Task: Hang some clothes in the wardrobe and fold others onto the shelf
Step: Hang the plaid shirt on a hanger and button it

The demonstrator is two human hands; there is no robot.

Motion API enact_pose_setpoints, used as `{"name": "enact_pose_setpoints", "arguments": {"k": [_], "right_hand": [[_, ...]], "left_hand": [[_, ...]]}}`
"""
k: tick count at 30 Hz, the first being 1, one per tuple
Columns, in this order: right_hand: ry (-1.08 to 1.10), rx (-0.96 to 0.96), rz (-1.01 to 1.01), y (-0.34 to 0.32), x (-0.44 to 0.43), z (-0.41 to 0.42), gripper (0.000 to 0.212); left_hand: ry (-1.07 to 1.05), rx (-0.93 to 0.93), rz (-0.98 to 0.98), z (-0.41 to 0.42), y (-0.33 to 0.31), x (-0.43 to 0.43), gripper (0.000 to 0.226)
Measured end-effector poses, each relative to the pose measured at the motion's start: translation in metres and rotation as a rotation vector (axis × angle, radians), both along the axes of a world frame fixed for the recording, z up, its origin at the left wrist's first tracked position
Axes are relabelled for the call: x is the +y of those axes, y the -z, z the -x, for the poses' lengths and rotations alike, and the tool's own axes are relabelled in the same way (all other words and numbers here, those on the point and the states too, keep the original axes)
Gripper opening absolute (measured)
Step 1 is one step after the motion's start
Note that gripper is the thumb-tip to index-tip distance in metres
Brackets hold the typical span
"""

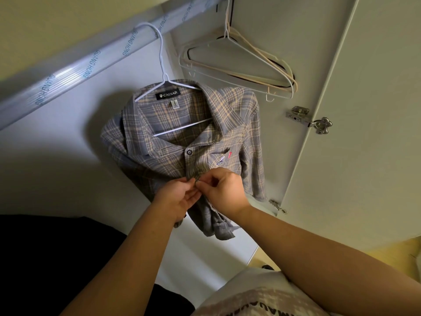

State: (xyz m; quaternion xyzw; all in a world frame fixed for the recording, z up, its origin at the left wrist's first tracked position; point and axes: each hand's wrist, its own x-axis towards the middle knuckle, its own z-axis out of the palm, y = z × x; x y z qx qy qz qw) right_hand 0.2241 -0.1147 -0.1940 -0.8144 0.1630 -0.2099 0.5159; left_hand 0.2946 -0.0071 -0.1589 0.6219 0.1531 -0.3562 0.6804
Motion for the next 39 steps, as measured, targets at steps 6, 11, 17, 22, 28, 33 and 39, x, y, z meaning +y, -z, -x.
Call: {"name": "enact_pose_setpoints", "arguments": {"k": [6,11,17,22,28,33,39], "right_hand": [[-0.004,0.141,-0.447,-0.01,-0.002,-0.001,0.009],[-0.013,0.245,-0.997,-0.022,-0.007,-0.002,0.015],[-0.031,0.335,-1.016,-0.008,-0.016,-0.001,0.01],[-0.134,0.341,-0.71,0.001,-0.013,0.01,0.028],[-0.05,0.251,-0.497,0.009,-0.013,0.009,0.007],[-0.001,0.119,-0.799,-0.004,-0.017,0.01,0.009],[0.0,0.027,-0.856,-0.012,-0.019,0.009,0.009]], "left_hand": [[-0.012,-0.117,-0.043,0.005,0.007,0.0,0.012],[0.025,-0.296,-0.062,0.008,0.009,0.002,0.013],[0.086,-0.309,0.011,0.008,0.006,0.006,0.017],[-0.03,-0.248,0.072,0.005,0.003,0.0,0.008],[-0.035,-0.274,0.115,0.005,0.002,0.001,0.018],[0.071,-0.404,-0.141,0.015,0.013,0.004,0.022],[0.077,-0.406,-0.252,0.027,0.02,0.007,0.021]]}}
